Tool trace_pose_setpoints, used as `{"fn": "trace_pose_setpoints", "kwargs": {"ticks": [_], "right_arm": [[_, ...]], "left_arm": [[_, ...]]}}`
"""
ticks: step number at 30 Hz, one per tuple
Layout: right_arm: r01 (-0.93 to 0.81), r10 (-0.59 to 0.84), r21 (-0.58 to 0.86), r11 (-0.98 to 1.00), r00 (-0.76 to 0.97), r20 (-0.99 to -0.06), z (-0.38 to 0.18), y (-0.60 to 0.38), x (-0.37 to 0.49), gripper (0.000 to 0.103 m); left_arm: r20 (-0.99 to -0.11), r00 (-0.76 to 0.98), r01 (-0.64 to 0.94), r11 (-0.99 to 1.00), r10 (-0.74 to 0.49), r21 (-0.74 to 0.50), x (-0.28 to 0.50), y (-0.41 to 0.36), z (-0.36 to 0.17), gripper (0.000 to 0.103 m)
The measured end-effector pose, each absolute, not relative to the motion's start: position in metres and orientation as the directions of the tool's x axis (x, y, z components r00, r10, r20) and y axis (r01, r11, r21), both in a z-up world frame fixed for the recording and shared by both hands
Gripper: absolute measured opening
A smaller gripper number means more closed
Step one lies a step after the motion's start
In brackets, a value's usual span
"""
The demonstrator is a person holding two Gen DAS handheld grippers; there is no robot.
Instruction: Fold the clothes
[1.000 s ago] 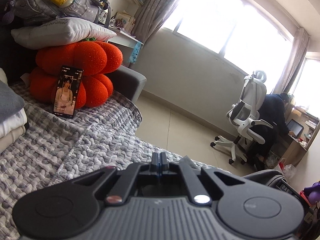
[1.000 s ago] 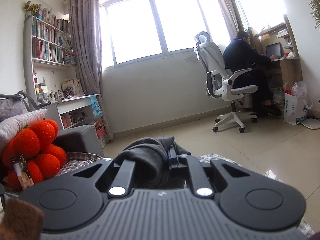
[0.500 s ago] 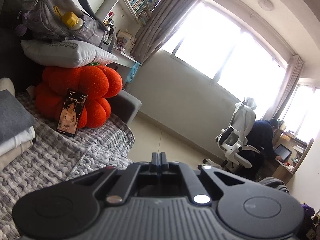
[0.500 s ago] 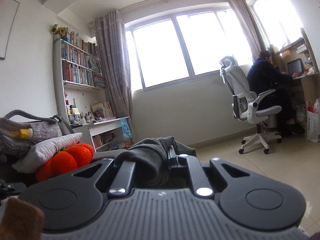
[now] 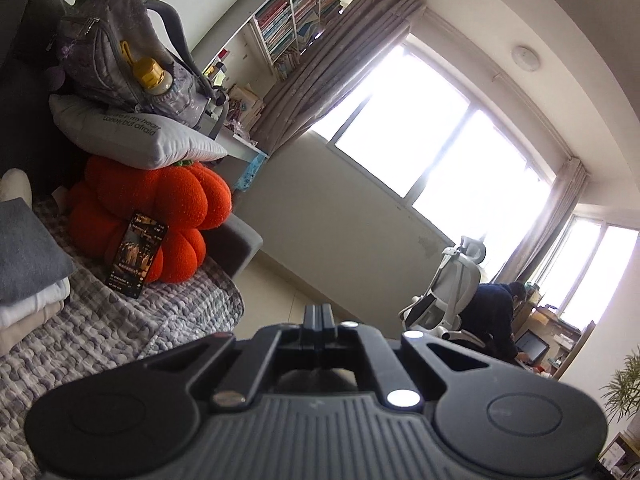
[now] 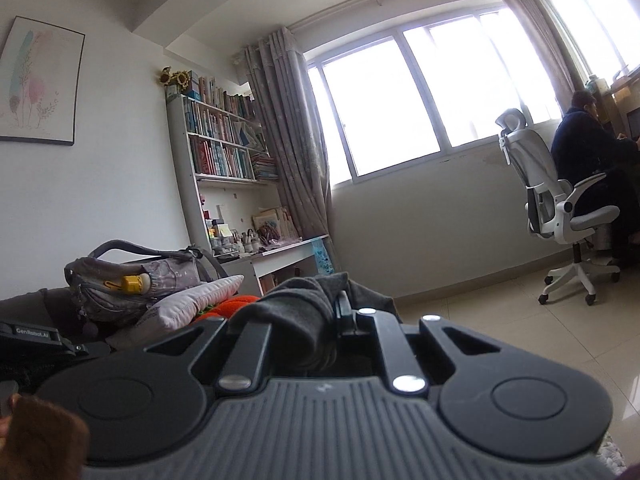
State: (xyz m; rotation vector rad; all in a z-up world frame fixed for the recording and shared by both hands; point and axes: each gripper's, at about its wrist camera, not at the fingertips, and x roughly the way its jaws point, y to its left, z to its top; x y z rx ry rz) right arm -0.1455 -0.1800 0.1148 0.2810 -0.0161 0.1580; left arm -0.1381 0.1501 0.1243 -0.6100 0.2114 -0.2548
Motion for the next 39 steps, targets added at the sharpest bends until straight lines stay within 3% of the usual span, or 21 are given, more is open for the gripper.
{"fn": "trace_pose_setpoints", "kwargs": {"ticks": [5,14,23,26,28,39], "right_arm": [[-0.157,0.166,0.288,0.945,0.986,-0.005,0.112,-0.184,-0.127,0.012],[-0.064,0.118,0.294,0.954,0.979,-0.168,0.071,-0.189,-0.071,0.012],[0.014,0.071,0.303,0.953,0.961,-0.266,0.045,-0.209,-0.034,0.012],[0.040,0.076,0.341,0.939,0.944,-0.321,0.030,-0.218,-0.018,0.013],[0.067,0.076,0.364,0.929,0.928,-0.364,0.018,-0.224,-0.007,0.014],[0.170,0.071,0.397,0.902,0.848,-0.524,-0.031,-0.241,0.034,0.017]], "left_arm": [[-0.103,0.959,0.155,0.790,-0.265,-0.593,-0.134,0.156,0.123,0.000],[-0.291,0.908,0.075,0.801,-0.302,-0.594,-0.073,0.144,0.069,0.000],[-0.428,0.839,0.045,0.826,-0.336,-0.561,-0.024,0.128,0.025,0.001],[-0.469,0.814,0.042,0.841,-0.342,-0.539,-0.012,0.120,0.013,0.010],[-0.494,0.797,0.043,0.848,-0.348,-0.528,-0.005,0.113,0.006,0.024],[-0.601,0.686,0.140,0.886,-0.409,-0.442,0.009,0.062,-0.023,0.054]]}}
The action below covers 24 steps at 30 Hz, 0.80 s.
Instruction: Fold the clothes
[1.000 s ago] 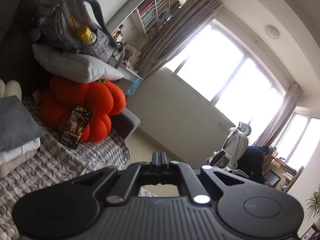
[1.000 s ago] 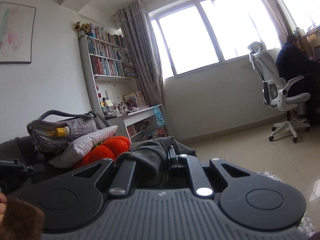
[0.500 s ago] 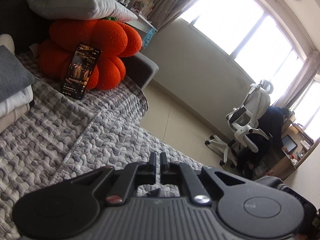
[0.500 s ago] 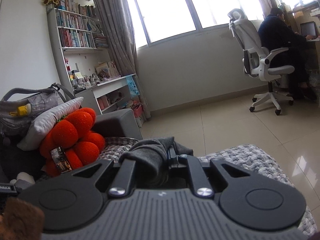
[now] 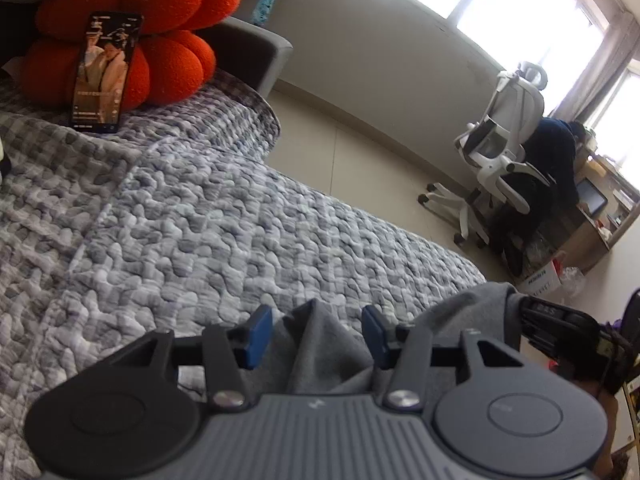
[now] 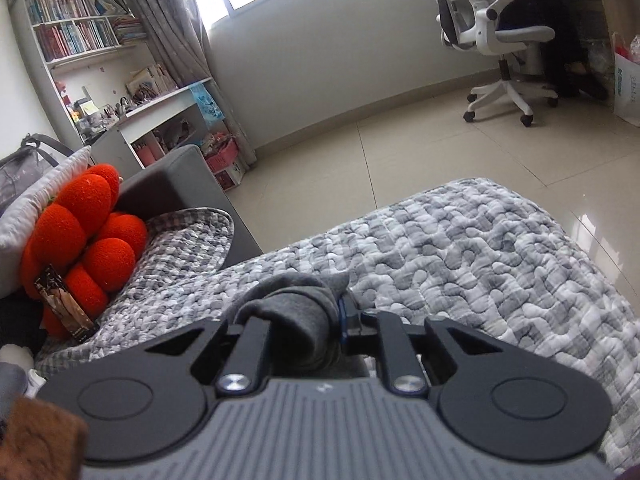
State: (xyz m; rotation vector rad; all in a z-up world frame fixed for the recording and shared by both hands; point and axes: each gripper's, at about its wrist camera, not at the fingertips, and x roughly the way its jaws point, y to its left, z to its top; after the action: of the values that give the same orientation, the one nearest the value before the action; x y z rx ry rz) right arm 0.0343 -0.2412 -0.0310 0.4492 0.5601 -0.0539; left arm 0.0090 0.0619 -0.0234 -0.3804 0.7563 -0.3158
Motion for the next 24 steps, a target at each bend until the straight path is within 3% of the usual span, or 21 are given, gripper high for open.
{"fn": "trace_pose_setpoints", "kwargs": {"ticks": [6,11,12,15,16,24], "right_arm": [[0.177,0.115,0.406,0.896,0.793,-0.598,-0.054,-0.253,0.046,0.019],[0.153,0.170,0.443,0.883,0.777,-0.606,-0.056,-0.265,0.041,0.020],[0.154,0.174,0.447,0.881,0.775,-0.608,-0.055,-0.267,0.039,0.022],[0.173,0.159,0.438,0.882,0.766,-0.623,-0.051,-0.271,0.034,0.045],[0.173,0.153,0.431,0.885,0.767,-0.623,-0.050,-0.273,0.031,0.048],[0.166,0.134,0.424,0.890,0.795,-0.592,-0.035,-0.288,0.002,0.056]], "left_arm": [[-0.637,0.624,0.307,0.891,-0.453,-0.333,-0.017,0.022,-0.029,0.058],[-0.660,0.596,0.428,0.876,-0.458,-0.222,-0.047,-0.006,-0.028,0.058],[-0.660,0.593,0.447,0.871,-0.460,-0.205,-0.053,-0.010,-0.027,0.058],[-0.664,0.586,0.484,0.858,-0.464,-0.172,-0.064,-0.021,-0.026,0.059],[-0.667,0.585,0.492,0.856,-0.462,-0.161,-0.067,-0.024,-0.026,0.059],[-0.690,0.528,0.583,0.802,-0.495,-0.129,-0.088,-0.045,-0.027,0.059]]}}
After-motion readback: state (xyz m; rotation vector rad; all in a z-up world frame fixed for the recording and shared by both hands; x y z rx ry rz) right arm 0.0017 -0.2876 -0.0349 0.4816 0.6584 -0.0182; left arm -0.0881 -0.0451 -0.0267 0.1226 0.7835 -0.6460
